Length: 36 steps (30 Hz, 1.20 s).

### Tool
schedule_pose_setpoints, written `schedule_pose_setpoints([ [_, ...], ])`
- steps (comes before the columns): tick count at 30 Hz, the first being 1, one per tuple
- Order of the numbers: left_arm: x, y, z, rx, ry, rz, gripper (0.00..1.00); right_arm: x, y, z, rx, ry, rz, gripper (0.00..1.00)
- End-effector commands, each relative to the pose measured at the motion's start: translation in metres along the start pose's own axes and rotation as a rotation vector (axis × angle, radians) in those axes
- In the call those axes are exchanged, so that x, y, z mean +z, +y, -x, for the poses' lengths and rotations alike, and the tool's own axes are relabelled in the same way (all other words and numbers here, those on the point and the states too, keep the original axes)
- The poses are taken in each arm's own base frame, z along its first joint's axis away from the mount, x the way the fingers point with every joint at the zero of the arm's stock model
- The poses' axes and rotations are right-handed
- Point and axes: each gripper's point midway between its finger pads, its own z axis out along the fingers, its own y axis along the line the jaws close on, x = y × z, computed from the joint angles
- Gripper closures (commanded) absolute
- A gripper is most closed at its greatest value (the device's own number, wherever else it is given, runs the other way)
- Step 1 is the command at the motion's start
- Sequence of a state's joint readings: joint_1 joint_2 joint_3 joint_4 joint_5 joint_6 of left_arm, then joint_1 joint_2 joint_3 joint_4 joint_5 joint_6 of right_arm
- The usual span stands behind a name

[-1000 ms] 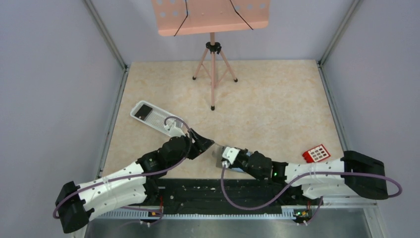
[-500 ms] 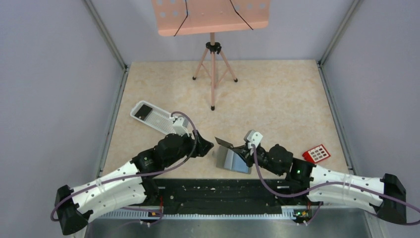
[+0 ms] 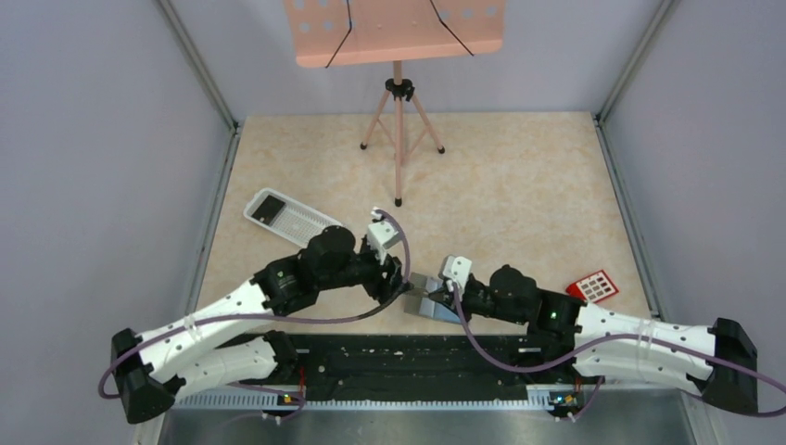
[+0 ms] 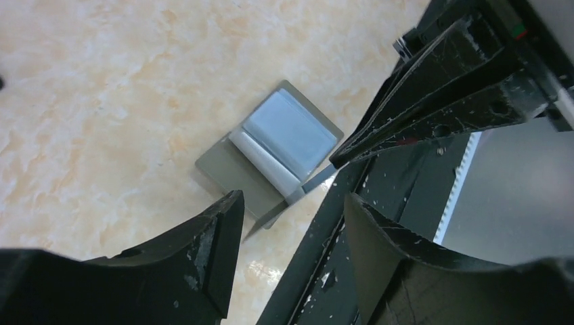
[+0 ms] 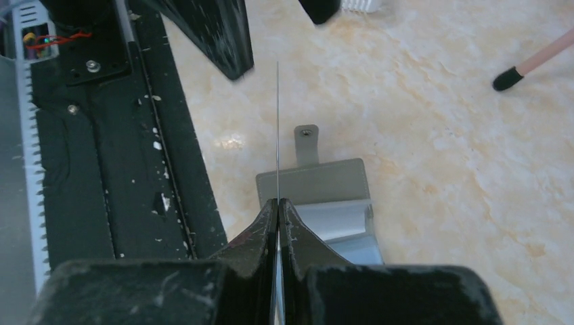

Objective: Take the credit cards out of the card holder
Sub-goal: Remove the credit card from the card holder.

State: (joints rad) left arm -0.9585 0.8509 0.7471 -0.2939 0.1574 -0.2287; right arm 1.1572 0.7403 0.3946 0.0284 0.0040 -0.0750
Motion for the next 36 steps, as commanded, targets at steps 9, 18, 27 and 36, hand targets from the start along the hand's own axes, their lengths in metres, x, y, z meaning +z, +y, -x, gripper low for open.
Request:
schedule_pose_setpoints([
  [9, 0.026, -0.03, -0.027, 0.145, 0.209, -0.257, 0.68, 0.001, 0.022, 0.054, 0.006, -0.12, 0.144, 1.0],
  [18, 0.033, -0.012, 0.006, -0.026, 0.056, -0.072, 1.0, -0.01, 0.004, 0.056, 0.157, -0.239, 0.017, 0.42],
  [27, 0.006, -0.029, 0.073, -0.321, -0.421, -0.177, 1.0, -0.032, 0.01, 0.088, 0.404, -0.475, 0.064, 0.33],
  [36, -0.022, -0.038, 0.096, -0.442, -0.604, -0.283, 1.0, -0.03, 0.008, 0.115, 0.741, -0.533, 0.093, 0.35],
])
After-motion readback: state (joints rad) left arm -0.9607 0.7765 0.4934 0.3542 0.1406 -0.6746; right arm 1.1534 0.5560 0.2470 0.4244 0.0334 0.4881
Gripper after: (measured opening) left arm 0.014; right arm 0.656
